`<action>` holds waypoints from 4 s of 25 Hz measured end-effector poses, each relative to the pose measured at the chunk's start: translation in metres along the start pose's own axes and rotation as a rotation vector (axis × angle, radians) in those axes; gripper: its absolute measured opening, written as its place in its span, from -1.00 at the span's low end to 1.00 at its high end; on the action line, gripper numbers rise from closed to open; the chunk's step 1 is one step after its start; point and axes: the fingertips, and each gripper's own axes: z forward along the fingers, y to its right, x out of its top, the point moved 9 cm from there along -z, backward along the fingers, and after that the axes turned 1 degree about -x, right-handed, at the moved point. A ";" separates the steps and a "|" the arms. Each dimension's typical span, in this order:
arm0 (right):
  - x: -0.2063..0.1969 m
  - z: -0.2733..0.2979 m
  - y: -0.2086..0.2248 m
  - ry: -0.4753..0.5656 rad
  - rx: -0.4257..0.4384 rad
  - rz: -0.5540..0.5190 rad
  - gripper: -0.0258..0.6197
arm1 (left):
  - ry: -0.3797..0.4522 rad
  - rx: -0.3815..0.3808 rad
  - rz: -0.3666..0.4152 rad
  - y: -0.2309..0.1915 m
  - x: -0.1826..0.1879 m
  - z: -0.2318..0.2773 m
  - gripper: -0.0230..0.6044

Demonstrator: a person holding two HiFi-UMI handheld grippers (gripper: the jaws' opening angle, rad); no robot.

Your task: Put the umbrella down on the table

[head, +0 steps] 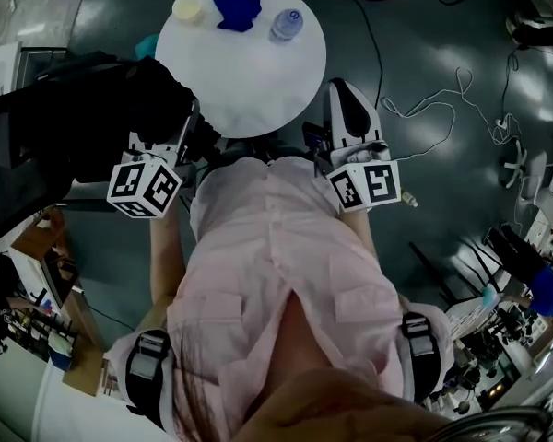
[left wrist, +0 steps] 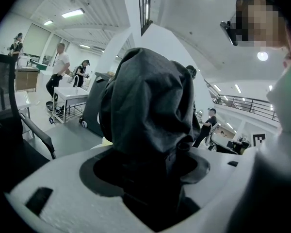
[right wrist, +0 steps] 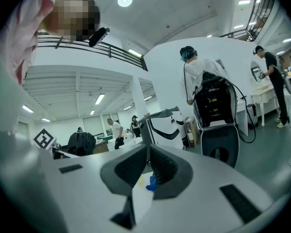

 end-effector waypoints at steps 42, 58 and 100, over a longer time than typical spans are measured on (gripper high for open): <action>-0.018 0.008 -0.001 -0.087 -0.059 0.040 -0.80 | -0.989 -0.038 0.483 -0.061 -0.179 0.257 0.07; -0.018 -0.002 0.001 -0.069 -0.017 0.040 -0.79 | -0.760 -0.078 0.365 -0.047 -0.119 0.198 0.23; 0.014 -0.061 0.017 0.035 0.054 -0.057 -0.80 | 0.276 0.016 0.331 0.121 -0.010 -0.025 -0.86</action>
